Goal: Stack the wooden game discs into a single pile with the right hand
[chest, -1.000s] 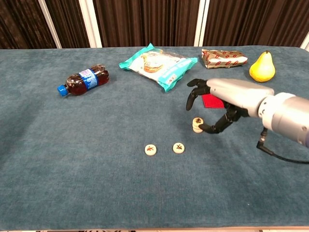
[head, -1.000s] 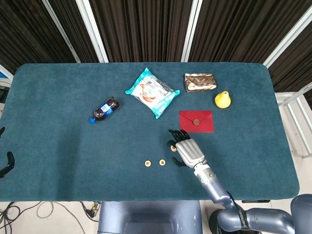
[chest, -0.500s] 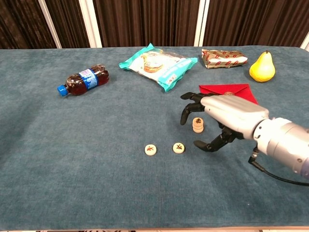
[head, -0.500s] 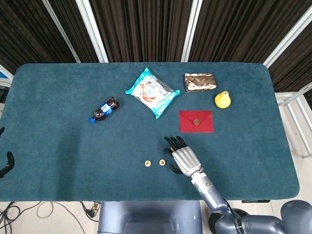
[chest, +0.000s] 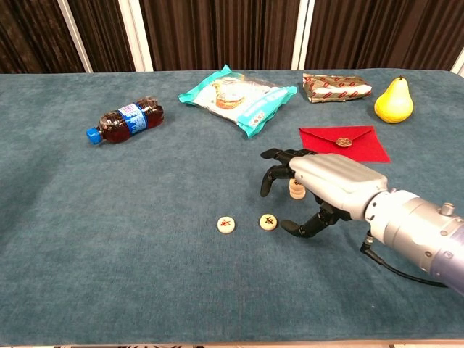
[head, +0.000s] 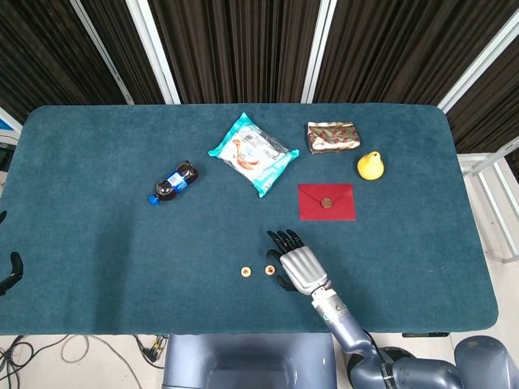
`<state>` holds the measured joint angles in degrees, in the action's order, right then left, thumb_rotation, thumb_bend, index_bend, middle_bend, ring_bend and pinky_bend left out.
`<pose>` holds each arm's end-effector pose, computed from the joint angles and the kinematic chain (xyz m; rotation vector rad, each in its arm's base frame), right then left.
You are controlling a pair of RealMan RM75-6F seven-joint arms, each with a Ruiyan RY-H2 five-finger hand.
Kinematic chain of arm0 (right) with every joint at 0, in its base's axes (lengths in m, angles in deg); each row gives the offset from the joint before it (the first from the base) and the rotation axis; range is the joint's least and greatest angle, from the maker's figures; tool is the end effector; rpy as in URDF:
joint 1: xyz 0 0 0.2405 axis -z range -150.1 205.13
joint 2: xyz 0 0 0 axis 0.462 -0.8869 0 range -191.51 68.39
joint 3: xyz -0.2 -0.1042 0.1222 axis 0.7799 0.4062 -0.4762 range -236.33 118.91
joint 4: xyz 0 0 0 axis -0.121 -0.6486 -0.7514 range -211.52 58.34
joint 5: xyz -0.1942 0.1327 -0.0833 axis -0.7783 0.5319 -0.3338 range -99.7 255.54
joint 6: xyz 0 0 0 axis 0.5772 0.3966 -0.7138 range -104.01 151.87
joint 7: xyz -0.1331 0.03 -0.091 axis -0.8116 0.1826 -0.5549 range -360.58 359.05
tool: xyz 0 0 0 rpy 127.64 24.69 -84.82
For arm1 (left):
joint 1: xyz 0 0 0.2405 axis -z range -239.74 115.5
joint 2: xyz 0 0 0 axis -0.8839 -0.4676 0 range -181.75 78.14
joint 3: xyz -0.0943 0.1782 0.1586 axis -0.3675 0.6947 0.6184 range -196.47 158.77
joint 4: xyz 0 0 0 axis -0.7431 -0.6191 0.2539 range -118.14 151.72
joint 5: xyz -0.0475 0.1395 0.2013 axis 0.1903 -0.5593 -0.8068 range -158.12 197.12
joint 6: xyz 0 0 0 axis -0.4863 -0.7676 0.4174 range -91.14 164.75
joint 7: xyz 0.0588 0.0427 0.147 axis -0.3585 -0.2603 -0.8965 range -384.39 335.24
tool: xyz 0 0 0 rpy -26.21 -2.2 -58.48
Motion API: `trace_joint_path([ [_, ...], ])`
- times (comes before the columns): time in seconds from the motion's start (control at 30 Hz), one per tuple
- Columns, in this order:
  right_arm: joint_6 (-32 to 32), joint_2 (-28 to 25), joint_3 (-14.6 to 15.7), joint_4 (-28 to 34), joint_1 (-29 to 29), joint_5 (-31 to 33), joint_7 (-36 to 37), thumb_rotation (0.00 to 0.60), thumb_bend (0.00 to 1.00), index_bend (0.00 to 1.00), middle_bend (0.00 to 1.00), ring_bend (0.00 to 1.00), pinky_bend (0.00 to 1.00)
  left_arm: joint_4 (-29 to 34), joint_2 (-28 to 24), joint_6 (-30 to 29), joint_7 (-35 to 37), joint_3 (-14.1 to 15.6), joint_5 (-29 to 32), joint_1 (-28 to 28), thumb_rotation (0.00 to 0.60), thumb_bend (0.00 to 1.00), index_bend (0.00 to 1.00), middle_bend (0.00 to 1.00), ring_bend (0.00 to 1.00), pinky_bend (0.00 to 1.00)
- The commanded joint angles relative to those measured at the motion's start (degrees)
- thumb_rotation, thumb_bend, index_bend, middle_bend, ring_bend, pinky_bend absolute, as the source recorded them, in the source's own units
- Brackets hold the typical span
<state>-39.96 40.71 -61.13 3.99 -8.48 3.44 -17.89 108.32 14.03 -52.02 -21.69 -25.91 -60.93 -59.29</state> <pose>-0.1317 -0.2872 -0.1311 1.9292 -1.0041 1.0566 -0.3377 0.2085 0.1425 -1.1791 -0.9064 -0.9704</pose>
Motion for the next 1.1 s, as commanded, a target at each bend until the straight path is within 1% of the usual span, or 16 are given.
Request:
trace_joint_path([
  [0.03, 0.4, 0.3, 0.0, -0.5, 0.1, -0.4, 0.0, 0.600, 0.44, 0.34, 0.00, 0.00, 0.00, 0.0, 0.0, 0.1, 0.1, -0.1, 0.1, 0.0, 0.600, 0.58, 0.07, 0.00, 0.00, 0.00],
  [0.37, 2.1, 1.7, -0.3, -2.5, 0.3, -1.0, 0.1, 0.600, 0.44, 0.34, 0.00, 0.00, 0.00, -0.1, 0.0, -0.1, 0.0, -0.1, 0.1, 0.0, 0.600, 0.58, 0.07, 0.00, 0.00, 0.00],
  [0.6, 2.8, 2.1, -0.7, -3.3, 0.5, -1.2, 0.4, 0.600, 0.44, 0.40, 0.00, 0.00, 0.00, -0.2, 0.1, -0.2, 0.1, -0.2, 0.0, 0.0, 0.600, 0.58, 0.07, 0.00, 0.00, 0.00],
  [0.77, 3.2, 2.3, -0.8, -3.8, 0.6, -1.5, 0.4, 0.600, 0.44, 0.43, 0.00, 0.00, 0.00, -0.2, 0.1, -0.2, 0.0, -0.2, 0.0, 0.0, 0.600, 0.58, 0.07, 0.00, 0.00, 0.00],
  [1.1, 3.7, 2.6, -1.5, -4.1, 0.7, -1.6, 0.4, 0.600, 0.44, 0.43, 0.00, 0.00, 0.00, -0.2, 0.1, -0.3, -0.1, -0.2, 0.0, -0.1, 0.600, 0.58, 0.08, 0.00, 0.00, 0.00],
])
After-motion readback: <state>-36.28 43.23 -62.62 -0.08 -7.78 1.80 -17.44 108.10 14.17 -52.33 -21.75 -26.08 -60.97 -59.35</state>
